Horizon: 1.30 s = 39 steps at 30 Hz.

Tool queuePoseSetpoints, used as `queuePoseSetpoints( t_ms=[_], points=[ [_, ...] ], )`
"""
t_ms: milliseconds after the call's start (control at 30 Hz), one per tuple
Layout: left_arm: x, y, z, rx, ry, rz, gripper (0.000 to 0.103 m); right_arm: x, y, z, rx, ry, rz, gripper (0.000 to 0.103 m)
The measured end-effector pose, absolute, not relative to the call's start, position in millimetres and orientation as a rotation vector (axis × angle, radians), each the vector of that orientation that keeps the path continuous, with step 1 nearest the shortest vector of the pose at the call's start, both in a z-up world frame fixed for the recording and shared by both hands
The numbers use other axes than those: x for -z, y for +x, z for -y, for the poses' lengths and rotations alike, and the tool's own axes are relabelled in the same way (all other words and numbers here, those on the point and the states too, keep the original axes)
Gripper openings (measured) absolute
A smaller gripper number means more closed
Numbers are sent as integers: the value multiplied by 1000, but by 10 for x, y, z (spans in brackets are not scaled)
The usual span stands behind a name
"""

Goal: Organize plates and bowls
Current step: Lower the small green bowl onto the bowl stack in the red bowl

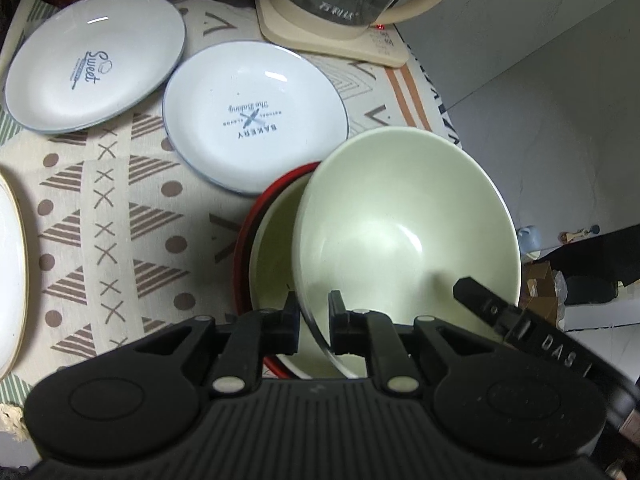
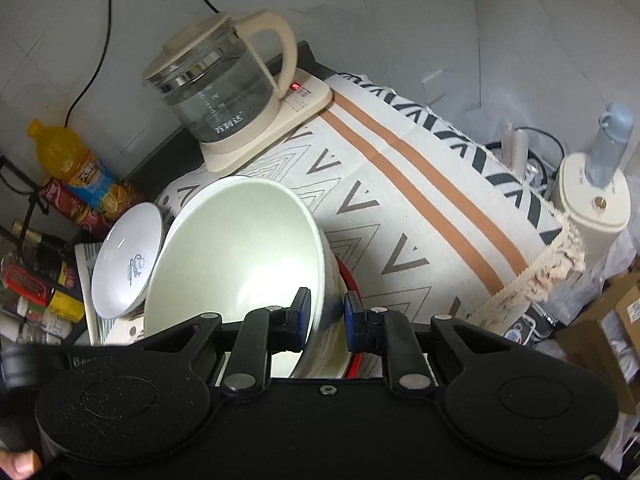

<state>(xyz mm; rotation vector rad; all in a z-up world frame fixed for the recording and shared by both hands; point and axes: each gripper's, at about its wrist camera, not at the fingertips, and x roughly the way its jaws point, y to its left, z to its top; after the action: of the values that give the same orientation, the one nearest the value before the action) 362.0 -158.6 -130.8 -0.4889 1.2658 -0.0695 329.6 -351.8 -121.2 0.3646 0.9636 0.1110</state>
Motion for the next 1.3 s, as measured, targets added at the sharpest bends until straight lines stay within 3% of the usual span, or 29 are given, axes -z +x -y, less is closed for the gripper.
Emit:
queuePoseSetpoints(
  t_ms=[500, 1300],
  points=[
    [1277, 3647, 1470, 24, -514, -1313, 11, 1266, 3459, 3439, -105, 304, -975, 9],
    [1244, 3735, 1386, -76, -436, -1274, 13, 1154, 3399, 3446, -189, 159, -950, 14]
  ],
)
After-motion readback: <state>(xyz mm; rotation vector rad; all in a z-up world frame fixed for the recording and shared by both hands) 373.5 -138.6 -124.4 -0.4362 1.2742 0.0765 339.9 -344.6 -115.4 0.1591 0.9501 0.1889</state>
